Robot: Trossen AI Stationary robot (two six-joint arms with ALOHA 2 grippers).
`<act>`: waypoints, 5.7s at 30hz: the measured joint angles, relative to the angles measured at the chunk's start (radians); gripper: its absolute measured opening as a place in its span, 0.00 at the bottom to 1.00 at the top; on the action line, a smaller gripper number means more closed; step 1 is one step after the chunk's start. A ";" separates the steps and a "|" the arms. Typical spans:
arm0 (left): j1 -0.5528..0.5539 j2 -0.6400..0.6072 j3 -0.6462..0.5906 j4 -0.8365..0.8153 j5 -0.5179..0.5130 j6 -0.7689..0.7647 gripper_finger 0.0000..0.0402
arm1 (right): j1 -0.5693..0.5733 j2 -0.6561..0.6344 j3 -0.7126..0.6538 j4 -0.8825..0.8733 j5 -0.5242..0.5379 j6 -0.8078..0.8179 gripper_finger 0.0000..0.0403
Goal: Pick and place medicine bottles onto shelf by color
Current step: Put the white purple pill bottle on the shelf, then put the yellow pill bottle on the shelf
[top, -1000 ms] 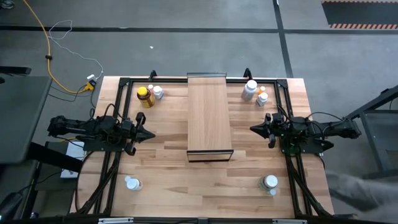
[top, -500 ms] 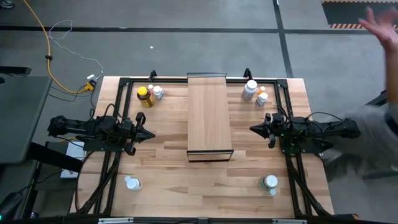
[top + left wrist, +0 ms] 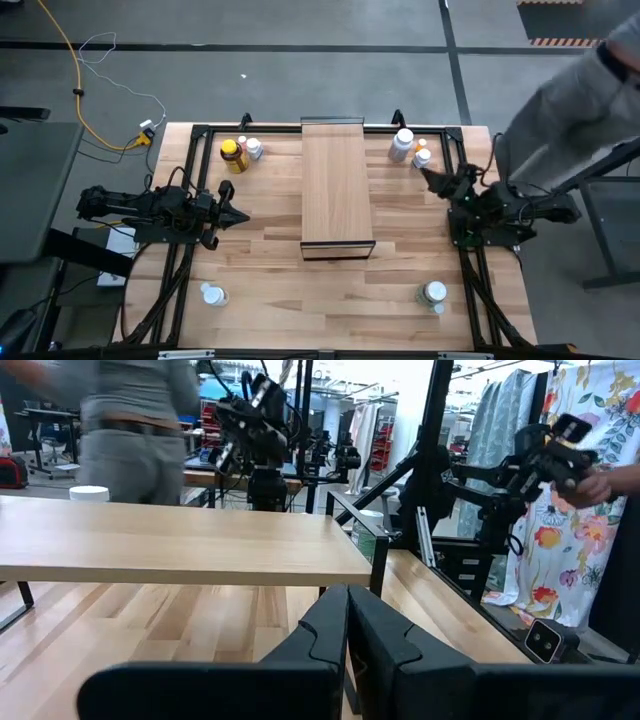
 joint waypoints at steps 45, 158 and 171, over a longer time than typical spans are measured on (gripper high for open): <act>0.000 0.000 0.000 0.000 0.000 0.000 0.00 | -0.912 1.518 1.218 -1.376 -0.392 -0.375 0.93; 0.000 0.000 0.000 0.000 0.000 0.000 0.00 | -0.616 1.968 2.297 -1.792 -0.472 -0.664 0.68; 0.000 0.000 0.000 0.000 0.000 0.000 0.00 | -0.591 1.752 2.276 -1.694 -0.426 -0.787 0.68</act>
